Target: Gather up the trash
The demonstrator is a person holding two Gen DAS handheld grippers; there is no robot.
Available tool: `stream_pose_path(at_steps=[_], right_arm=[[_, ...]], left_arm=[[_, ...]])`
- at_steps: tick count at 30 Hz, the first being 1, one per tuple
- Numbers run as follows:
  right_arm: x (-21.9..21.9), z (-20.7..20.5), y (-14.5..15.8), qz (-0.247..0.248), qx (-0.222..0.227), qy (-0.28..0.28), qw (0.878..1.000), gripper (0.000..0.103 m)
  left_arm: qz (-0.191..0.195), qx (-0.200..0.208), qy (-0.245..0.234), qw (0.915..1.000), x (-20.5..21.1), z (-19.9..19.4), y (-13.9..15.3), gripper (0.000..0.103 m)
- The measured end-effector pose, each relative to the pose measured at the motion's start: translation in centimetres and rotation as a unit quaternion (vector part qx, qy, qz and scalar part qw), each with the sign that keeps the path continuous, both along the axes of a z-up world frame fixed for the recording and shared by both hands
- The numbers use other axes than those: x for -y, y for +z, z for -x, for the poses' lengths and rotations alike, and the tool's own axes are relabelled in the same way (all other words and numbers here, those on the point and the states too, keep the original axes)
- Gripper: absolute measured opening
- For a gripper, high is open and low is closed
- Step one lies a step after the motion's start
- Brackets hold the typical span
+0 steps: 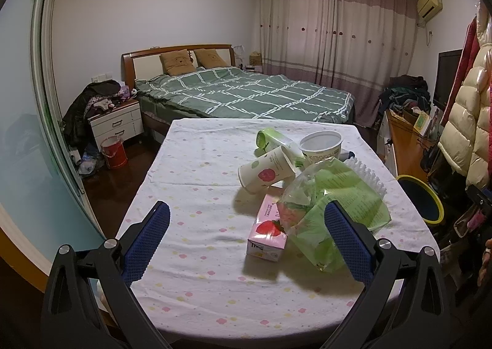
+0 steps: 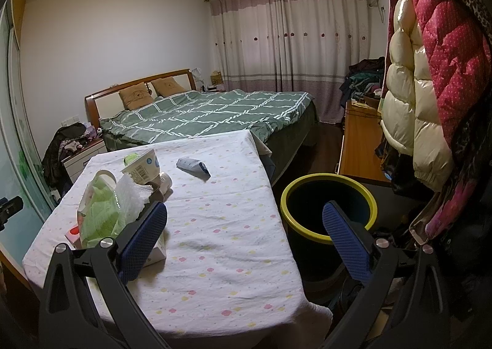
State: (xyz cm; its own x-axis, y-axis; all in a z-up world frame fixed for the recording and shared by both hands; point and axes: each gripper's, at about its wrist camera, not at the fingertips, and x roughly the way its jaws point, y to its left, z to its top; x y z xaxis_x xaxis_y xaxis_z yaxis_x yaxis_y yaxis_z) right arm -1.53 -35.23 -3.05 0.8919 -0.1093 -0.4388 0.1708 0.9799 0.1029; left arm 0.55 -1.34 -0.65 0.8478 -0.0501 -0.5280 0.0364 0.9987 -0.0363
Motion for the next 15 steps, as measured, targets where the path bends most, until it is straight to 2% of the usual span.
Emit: stream_pose_path(at_steps=[15], right_arm=[[0.02,-0.06,-0.11,0.000,-0.001,0.001,1.000,0.097]], left_arm=[[0.000,-0.002,-0.002,1.0000,0.16,-0.10,-0.06,0.099]])
